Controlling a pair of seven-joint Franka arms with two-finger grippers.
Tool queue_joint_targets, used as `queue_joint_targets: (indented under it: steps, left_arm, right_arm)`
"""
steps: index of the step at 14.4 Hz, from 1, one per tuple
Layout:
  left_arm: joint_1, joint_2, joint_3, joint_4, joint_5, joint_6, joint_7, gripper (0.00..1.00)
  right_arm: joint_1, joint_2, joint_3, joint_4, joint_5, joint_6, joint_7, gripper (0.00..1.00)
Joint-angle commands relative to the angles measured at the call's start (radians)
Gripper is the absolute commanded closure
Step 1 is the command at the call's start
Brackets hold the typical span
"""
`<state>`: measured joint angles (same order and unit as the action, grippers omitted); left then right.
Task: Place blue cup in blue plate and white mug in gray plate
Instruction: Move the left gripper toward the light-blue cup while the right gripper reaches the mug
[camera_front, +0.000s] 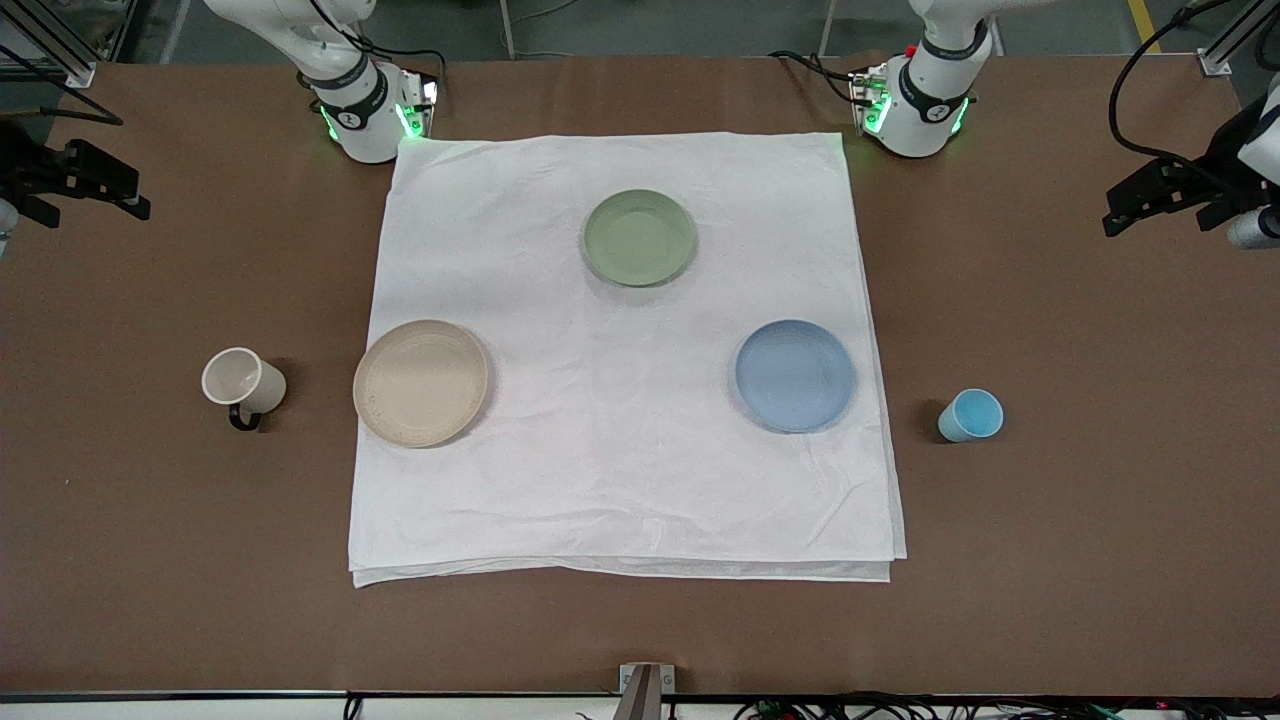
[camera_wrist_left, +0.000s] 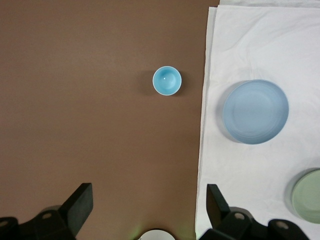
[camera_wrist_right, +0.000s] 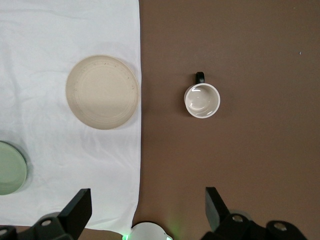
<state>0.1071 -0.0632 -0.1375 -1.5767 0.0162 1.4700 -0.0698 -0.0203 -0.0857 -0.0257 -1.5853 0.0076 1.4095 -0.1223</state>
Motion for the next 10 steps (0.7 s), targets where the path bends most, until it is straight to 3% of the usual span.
queue_joint_targets:
  steps: [1, 4, 6, 10]
  left_arm:
    - [0.002, 0.005, -0.001, 0.024, 0.021, -0.017, 0.013, 0.00]
    - [0.008, 0.069, 0.002, 0.047, 0.022, -0.001, 0.022, 0.00]
    - [0.075, 0.138, -0.001, 0.044, 0.011, 0.077, 0.025, 0.00]
    - [0.108, 0.217, -0.001, -0.105, -0.010, 0.306, 0.018, 0.00]
  right_arm:
    - [0.002, -0.026, 0.003, -0.028, -0.009, 0.006, 0.003, 0.00]
    - [0.002, -0.026, 0.003, -0.028, -0.009, 0.006, 0.003, 0.00]
    - [0.002, -0.026, 0.003, -0.028, -0.009, 0.008, 0.001, 0.00]
    - [0.002, -0.025, 0.003, -0.024, -0.009, 0.003, 0.001, 0.00]
